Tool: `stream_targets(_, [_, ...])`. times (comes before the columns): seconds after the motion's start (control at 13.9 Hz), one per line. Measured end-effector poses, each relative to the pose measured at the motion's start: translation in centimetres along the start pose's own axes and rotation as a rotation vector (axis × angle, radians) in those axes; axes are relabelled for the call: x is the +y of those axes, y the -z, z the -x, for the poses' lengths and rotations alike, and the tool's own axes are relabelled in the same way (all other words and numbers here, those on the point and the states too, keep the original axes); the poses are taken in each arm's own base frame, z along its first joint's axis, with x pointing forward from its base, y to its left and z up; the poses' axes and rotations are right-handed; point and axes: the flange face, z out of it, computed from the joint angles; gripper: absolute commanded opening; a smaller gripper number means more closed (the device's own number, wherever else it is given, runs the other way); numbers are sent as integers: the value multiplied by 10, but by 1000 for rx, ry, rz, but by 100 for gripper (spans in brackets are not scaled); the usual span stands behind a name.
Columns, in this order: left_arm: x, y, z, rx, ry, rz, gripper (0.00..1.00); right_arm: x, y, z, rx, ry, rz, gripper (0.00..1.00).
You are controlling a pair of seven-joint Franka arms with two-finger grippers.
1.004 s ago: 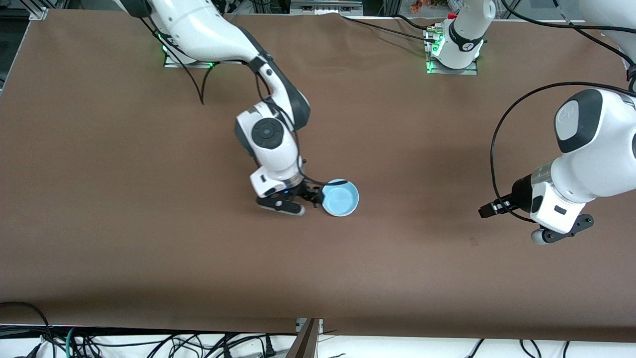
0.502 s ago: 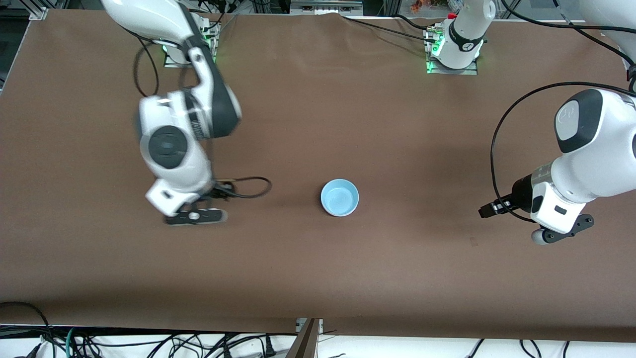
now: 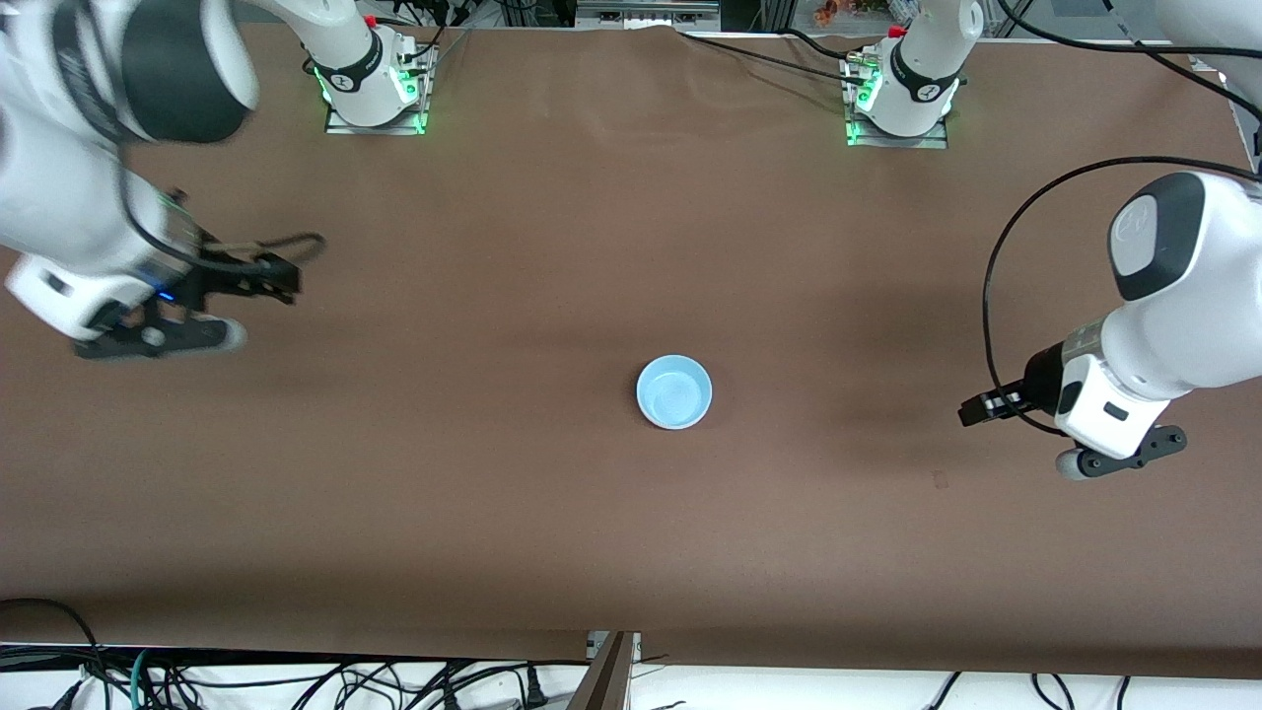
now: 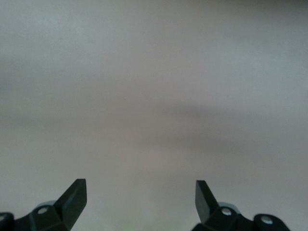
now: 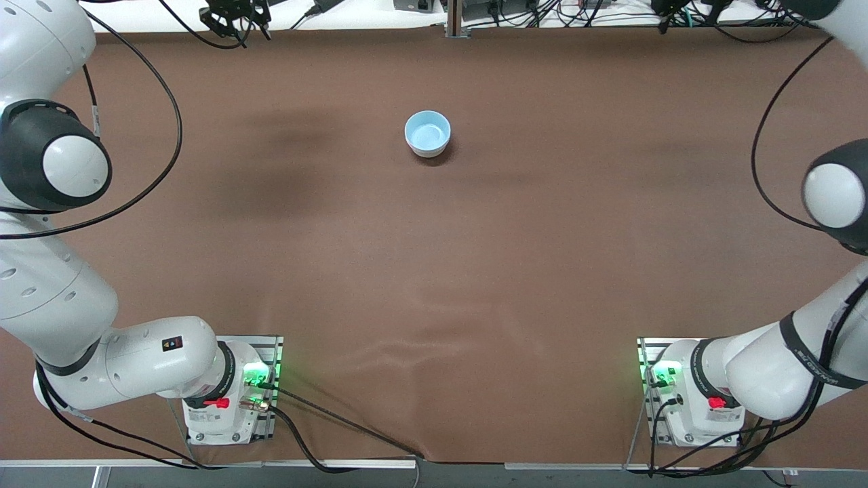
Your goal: Stack pink and blue bowls on white bowl
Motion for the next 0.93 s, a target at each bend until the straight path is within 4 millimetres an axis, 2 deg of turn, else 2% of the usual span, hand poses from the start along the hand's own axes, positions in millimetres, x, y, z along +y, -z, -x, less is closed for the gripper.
stream_targets(0.14, [-10,21,8,-6,-45,-23,58,23,32,23,45,-16,-22,100])
stream_targets(0.29, [-19,35,15,2,-92,-77,58,41,44,43,52,-24,-8,100])
stream_targets(0.43, [-23,32,22,0,-119,-137,58,50,38,56,10,-4,11,100])
stream_targets(0.72, [-25,17,48,-2,-170,-202,58,52,22,60,-37,-25,3,100])
stream_targets(0.93, [-47,26,68,3,-219,-234,58,60,19,62,-48,-41,-4,100])
